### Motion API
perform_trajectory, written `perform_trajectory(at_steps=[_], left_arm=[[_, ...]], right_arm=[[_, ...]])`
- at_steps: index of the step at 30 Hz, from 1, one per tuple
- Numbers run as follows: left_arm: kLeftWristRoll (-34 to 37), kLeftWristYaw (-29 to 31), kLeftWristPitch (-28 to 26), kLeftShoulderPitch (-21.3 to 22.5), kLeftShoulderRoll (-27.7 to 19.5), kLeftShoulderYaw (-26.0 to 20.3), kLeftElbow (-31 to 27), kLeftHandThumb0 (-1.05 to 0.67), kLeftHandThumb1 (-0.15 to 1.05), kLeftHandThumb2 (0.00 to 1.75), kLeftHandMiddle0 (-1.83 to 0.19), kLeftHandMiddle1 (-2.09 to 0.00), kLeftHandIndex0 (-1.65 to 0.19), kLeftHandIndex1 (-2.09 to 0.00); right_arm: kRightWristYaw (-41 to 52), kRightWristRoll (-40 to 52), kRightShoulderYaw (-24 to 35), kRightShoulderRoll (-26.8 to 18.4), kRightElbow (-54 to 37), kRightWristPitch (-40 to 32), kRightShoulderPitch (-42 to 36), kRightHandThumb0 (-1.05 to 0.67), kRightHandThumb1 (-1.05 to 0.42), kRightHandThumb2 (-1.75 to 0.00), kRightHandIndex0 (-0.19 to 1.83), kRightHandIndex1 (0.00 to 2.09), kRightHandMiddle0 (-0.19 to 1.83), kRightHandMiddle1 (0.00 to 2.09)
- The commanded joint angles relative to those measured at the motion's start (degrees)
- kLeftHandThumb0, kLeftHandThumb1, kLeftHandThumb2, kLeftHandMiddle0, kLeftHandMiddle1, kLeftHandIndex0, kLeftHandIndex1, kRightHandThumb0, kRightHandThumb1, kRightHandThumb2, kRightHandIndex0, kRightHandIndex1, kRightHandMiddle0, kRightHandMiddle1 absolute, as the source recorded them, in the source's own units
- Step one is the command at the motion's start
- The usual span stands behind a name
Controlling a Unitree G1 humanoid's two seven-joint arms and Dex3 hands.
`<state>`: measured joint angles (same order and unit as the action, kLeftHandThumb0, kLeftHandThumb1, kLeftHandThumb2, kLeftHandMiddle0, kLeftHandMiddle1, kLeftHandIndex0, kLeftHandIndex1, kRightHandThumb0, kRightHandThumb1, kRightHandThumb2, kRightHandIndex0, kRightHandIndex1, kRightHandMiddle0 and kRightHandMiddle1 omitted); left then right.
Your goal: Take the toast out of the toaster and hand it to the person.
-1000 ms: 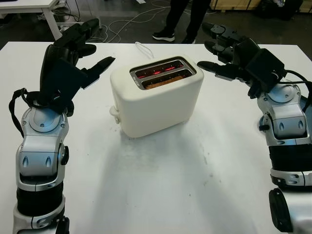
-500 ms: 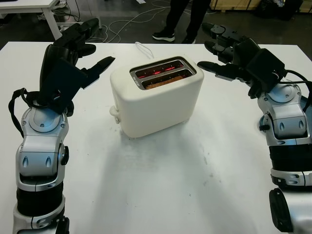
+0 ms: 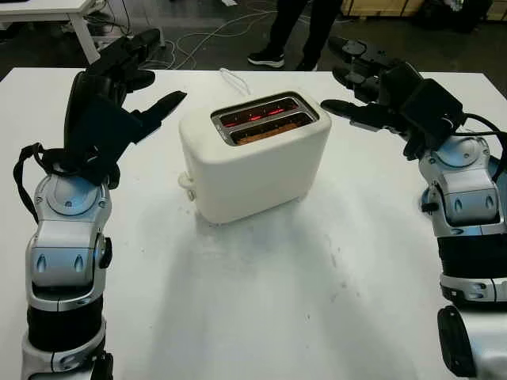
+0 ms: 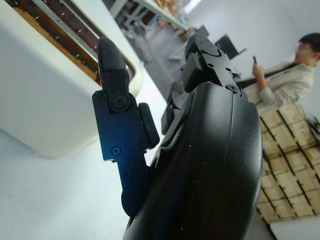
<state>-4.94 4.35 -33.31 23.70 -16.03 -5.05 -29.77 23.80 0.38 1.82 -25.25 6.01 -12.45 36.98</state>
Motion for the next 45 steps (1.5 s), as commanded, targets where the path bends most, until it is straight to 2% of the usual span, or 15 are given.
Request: perform_trajectory(at_steps=[1,45], left_arm=[[-0.31,-0.21,-0.41,-0.32,-0.10,-0.38,-0.58,-0.53,0.92,0.14,-0.04,-0.94,-0.39,-0.11],[-0.85,-0.20,-0.35,-0.48,-0.18,-0.17,-0.64,-0.51,0.92,0.14,-0.06,-0.92,-0.38,-0.13]], right_arm=[[0.11,0.00,0.14,-0.44,0.26,0.86,0.94,-0.45,-0.92,-0.08,0.22,0.01,0.25,0.00],[0.21,-0.30,-0.15,-0.54,1.39,2.19,1.10,-0.49,-0.92,-0.07,0.25,0.02,0.27,0.01]])
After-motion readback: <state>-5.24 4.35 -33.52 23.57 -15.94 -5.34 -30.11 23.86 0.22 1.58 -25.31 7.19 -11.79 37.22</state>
